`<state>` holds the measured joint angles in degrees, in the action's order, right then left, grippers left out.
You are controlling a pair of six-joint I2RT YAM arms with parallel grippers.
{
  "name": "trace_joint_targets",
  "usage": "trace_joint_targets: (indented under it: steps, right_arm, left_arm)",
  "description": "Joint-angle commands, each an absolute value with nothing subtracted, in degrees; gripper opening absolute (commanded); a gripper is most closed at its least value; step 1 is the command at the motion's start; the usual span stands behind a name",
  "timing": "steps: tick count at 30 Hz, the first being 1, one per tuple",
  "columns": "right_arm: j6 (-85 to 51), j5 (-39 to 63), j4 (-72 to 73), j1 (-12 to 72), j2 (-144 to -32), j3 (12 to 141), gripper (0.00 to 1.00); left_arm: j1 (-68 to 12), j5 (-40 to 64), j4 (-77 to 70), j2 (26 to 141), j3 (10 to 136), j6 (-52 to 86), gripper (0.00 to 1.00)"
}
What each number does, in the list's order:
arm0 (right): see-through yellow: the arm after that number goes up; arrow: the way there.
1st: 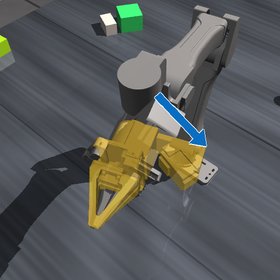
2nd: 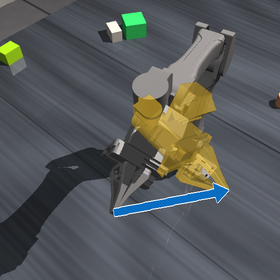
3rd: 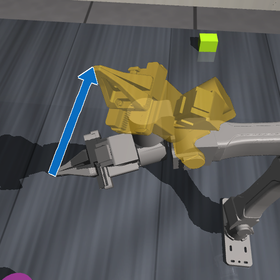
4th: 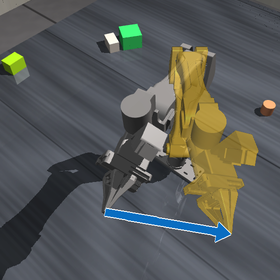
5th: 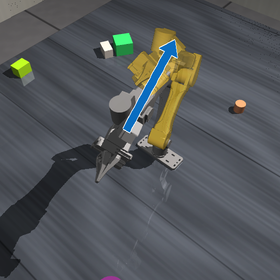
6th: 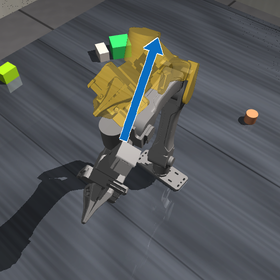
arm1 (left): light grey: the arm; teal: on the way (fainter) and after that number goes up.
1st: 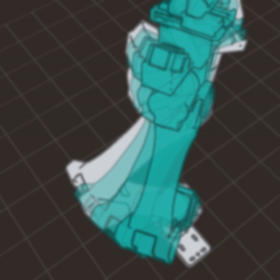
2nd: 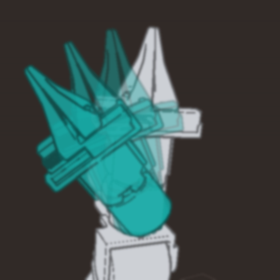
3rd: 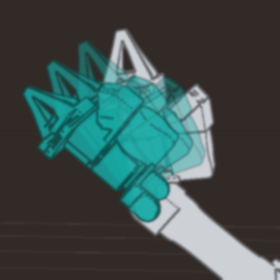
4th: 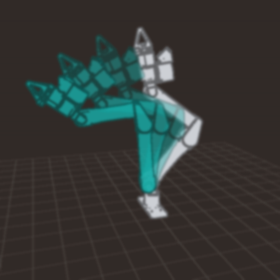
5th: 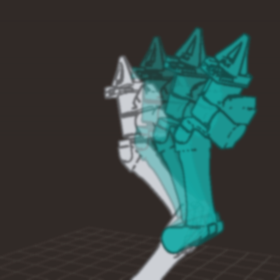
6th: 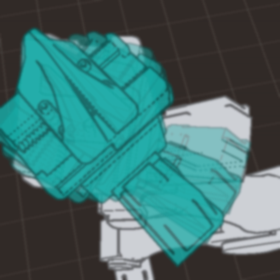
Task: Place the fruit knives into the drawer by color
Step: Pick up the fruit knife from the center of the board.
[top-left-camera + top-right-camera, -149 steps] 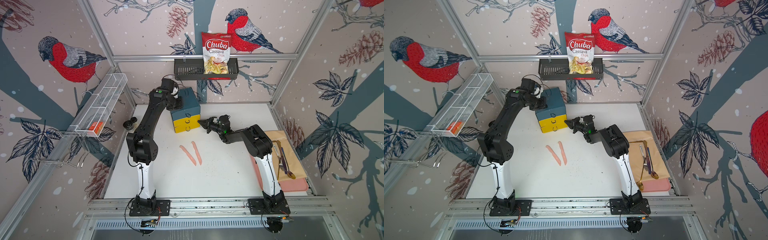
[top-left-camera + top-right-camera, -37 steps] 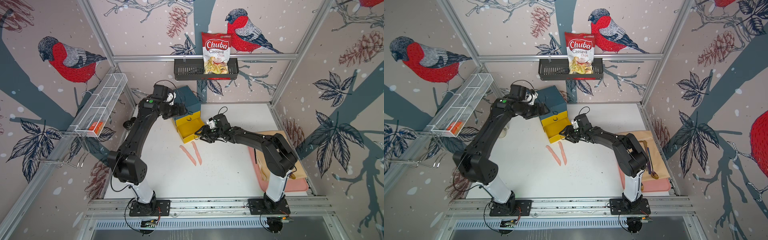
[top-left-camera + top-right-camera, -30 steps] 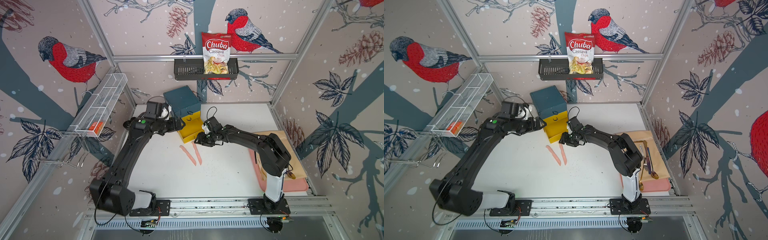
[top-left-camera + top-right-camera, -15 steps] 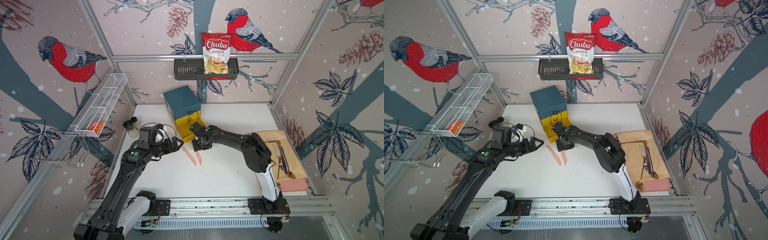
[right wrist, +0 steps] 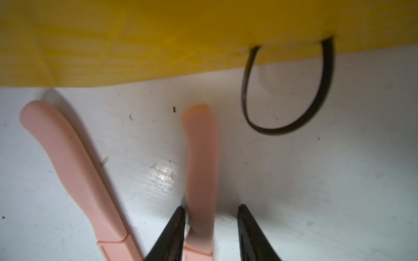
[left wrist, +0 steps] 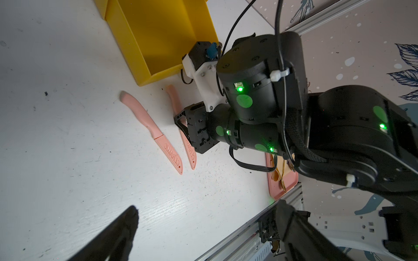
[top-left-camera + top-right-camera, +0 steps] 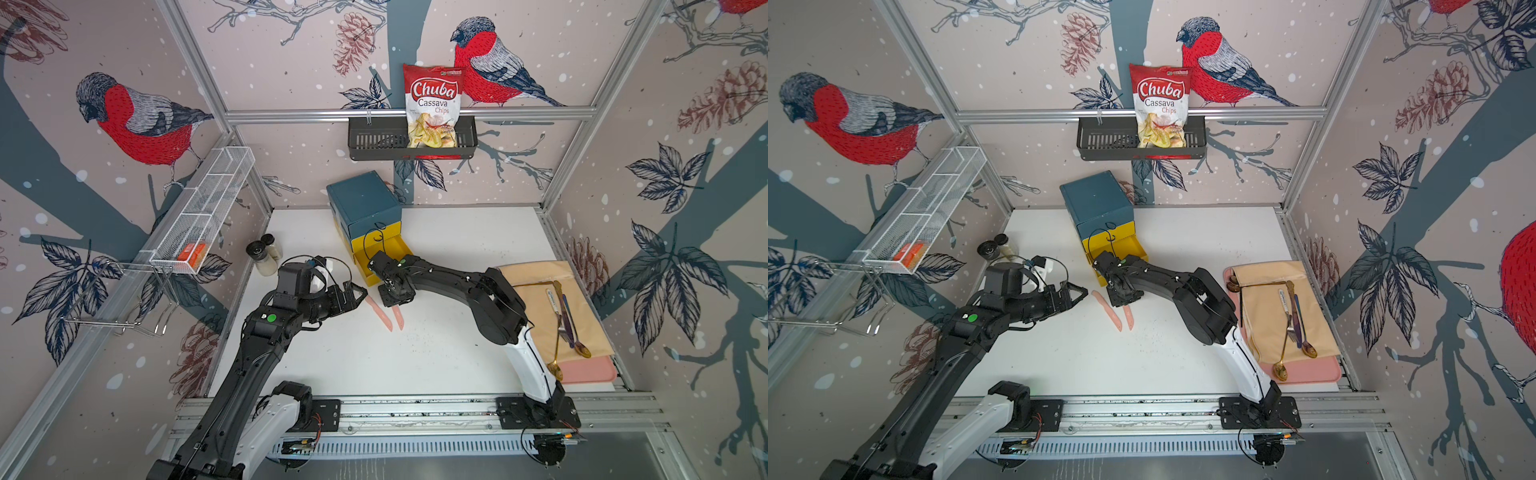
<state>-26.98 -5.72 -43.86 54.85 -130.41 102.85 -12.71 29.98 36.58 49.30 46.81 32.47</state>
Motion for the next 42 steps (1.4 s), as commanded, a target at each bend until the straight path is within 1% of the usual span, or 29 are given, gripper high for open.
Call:
trace_joint_targets:
  steps: [1,3,7,9,20,31,32,37,42]
  right_arm:
    - [-27.71,-5.98,-47.09,54.99,-131.7,102.83,0.31]
    - [-27.86,-5.6,-47.61,55.08,-131.57,102.74,0.24]
    - [-28.13,-5.54,-49.93,55.12,-132.09,103.66,0.05]
    - [-28.12,-5.53,-50.84,55.1,-132.14,104.02,0.0]
    - [-29.02,-4.1,-52.73,53.11,-128.91,104.92,0.0]
    - [-33.24,2.14,-53.42,49.28,-119.61,101.9,0.0]
    - [-33.88,2.8,-53.73,48.9,-118.76,102.19,0.0]
    - [-38.1,8.76,-53.73,46.14,-116.55,106.04,0.0]
    - [-45.68,17.89,-52.25,42.72,-118.28,112.13,0.0]
  left_arm:
    - [-12.71,30.96,35.42,49.65,47.16,30.92,0.97]
    - [-12.67,31.0,35.26,49.99,47.2,30.71,0.97]
    - [-12.74,31.27,34.73,50.84,47.41,30.44,0.97]
    - [-12.74,31.26,34.63,51.32,47.79,30.35,0.97]
    - [-12.7,30.57,34.03,53.58,50.39,29.96,0.97]
    - [-12.67,30.01,32.66,60.34,56.86,28.47,0.97]
    - [-12.74,30.05,32.36,61.23,59.05,28.23,0.97]
    - [-12.74,30.27,30.97,65.58,63.28,27.86,0.97]
    - [-12.68,30.77,29.59,69.78,67.16,27.54,0.97]
